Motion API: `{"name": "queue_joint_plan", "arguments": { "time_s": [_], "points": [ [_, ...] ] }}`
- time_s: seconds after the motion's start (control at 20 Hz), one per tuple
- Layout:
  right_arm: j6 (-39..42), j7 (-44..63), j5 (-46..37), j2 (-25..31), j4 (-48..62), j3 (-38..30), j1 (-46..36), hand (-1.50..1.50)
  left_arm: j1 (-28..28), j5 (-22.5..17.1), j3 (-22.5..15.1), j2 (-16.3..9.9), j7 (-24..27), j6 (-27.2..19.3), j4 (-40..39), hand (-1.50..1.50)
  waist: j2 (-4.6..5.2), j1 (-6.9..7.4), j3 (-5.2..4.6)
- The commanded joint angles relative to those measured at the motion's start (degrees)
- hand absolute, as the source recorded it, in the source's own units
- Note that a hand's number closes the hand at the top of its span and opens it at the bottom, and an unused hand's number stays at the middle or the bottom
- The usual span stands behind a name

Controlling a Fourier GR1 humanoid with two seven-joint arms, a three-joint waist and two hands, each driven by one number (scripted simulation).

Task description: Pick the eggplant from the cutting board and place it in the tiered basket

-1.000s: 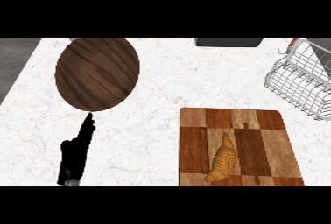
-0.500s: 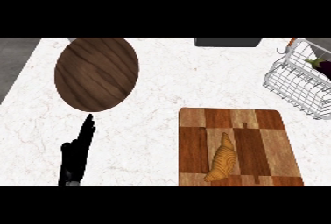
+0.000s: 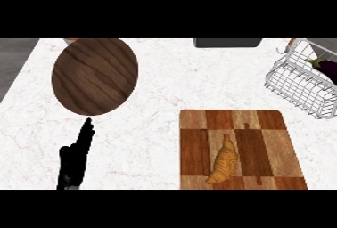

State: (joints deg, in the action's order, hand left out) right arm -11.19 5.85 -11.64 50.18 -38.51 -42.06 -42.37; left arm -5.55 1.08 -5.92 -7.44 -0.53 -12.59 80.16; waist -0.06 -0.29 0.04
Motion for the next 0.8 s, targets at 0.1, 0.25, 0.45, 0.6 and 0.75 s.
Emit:
{"name": "queue_joint_plan", "arguments": {
  "time_s": [0.1, 0.25, 0.45, 0.6, 0.75],
  "points": [
    [6.50, -0.08, 6.49, 10.83, 2.09, -9.65, 9.72, -1.50, -0.86, 1.06, -0.70, 1.39, -0.69, -1.65, 0.96, 0.00, -0.12, -0.87, 0.04],
    [13.08, 0.37, 10.55, 16.03, 3.98, -15.21, 15.83, -1.50, -0.53, -0.71, 1.23, -0.41, -0.76, 0.51, -0.08, 0.00, -0.24, -1.55, 0.03],
    [22.28, -4.70, 14.71, 18.71, 6.34, -22.95, 28.81, -1.50, -1.05, 1.80, -0.34, 2.26, -0.03, -2.98, -0.57, 0.00, -0.41, -2.87, 0.05],
    [29.20, -9.83, 16.83, 20.45, 11.22, -27.30, 36.29, -1.50, -4.07, -0.11, 1.35, -0.49, 1.47, -0.07, 0.99, 0.00, -0.32, -2.03, 0.10],
    [35.42, -13.43, 18.44, 22.57, 16.32, -30.49, 41.92, -1.50, 0.76, -0.83, 2.53, -0.32, -0.08, 0.32, -1.12, 0.00, -0.15, -2.10, 0.17]
  ]
}}
